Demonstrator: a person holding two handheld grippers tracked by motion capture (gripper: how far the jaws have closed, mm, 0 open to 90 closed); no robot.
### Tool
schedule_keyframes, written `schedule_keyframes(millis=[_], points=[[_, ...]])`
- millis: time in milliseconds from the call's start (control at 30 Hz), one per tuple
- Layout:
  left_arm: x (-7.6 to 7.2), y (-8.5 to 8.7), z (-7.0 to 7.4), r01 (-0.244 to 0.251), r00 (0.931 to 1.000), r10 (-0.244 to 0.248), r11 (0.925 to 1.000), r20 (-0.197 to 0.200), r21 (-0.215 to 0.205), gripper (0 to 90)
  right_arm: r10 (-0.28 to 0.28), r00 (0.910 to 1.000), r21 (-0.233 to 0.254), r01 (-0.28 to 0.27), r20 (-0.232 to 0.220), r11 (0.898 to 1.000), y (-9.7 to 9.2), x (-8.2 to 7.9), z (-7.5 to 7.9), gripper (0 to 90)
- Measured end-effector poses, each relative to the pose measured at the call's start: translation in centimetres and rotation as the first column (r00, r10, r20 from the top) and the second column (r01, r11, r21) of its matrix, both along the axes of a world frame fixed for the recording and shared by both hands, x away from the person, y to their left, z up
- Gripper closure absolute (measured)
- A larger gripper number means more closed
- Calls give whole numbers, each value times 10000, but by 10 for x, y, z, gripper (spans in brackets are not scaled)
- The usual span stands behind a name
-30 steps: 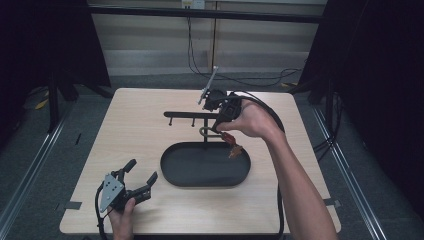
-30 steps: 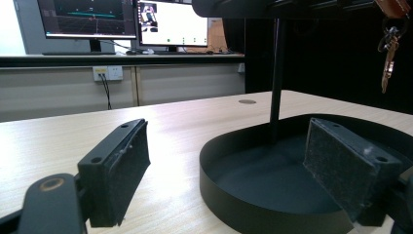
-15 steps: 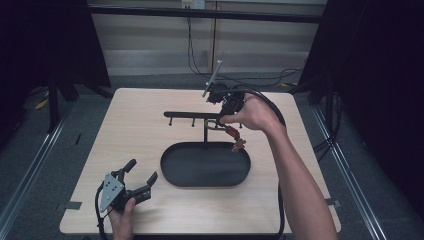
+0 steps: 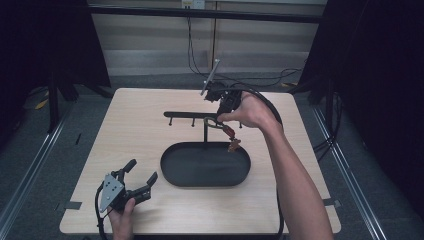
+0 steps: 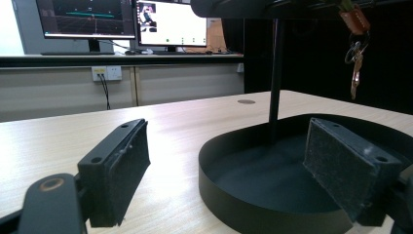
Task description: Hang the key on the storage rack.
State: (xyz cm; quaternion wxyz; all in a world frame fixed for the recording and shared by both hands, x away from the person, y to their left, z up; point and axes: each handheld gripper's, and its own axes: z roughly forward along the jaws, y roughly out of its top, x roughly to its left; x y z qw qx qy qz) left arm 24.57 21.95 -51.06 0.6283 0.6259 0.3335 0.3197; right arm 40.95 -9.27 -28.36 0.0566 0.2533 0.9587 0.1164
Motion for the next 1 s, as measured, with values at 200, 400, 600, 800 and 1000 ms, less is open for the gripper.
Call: schedule_keyframes(millis=[200,400,600,800,1000], points=[[0,0,0,2,10000,-2,10000,1,-13,163,-69,10000,157,70,-49,9999,-2,1,0,845],[0,1,0,19,10000,-19,10000,-11,68,163,-201,9998,223,203,-92,9995,-7,1,1,826],[0,0,0,14,10000,-14,10000,-10,40,163,-197,9998,306,199,-86,9993,-4,1,0,807],[0,1,0,26,10000,-26,9999,-13,101,163,-232,9997,327,233,-33,9992,-4,3,-1,823],[0,1,0,39,10000,-39,10000,5,69,163,-346,9994,183,345,42,9992,-6,4,-2,825]])
